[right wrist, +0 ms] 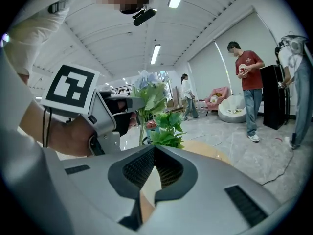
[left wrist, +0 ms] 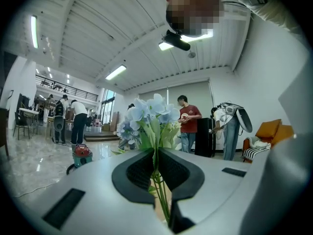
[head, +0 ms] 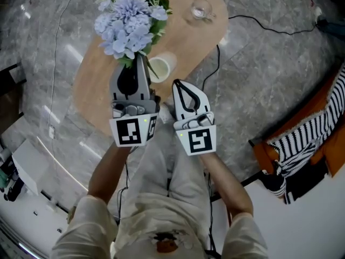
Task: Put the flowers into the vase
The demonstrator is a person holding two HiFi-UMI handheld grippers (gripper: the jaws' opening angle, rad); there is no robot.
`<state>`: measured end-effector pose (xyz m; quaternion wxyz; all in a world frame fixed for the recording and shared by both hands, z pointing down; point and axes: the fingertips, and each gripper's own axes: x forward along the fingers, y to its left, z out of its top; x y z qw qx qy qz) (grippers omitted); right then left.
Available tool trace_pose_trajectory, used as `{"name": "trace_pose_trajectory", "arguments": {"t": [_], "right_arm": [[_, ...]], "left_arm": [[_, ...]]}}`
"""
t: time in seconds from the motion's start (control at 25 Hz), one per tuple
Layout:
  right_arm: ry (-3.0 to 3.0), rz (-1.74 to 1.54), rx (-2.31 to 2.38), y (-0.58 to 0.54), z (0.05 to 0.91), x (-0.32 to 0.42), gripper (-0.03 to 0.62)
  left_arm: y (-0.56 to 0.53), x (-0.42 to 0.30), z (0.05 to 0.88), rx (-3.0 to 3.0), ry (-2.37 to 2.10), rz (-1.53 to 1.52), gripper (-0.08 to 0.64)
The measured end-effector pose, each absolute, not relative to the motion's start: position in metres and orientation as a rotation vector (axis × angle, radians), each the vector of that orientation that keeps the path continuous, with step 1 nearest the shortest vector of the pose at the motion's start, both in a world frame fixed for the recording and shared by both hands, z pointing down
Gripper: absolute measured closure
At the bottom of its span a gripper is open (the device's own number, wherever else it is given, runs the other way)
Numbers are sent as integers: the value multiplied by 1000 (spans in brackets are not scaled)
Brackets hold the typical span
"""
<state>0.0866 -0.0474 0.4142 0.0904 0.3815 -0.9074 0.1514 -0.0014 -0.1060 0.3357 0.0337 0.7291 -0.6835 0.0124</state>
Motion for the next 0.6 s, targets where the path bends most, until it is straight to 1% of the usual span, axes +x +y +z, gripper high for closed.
{"name": "trace_pose_trajectory", "arguments": {"t": [0.6], "right_arm": [[-2615, 471, 995, -26, 469, 64, 588]], "left_arm": [[-83, 3, 342, 2234, -2099, 42, 538]]}}
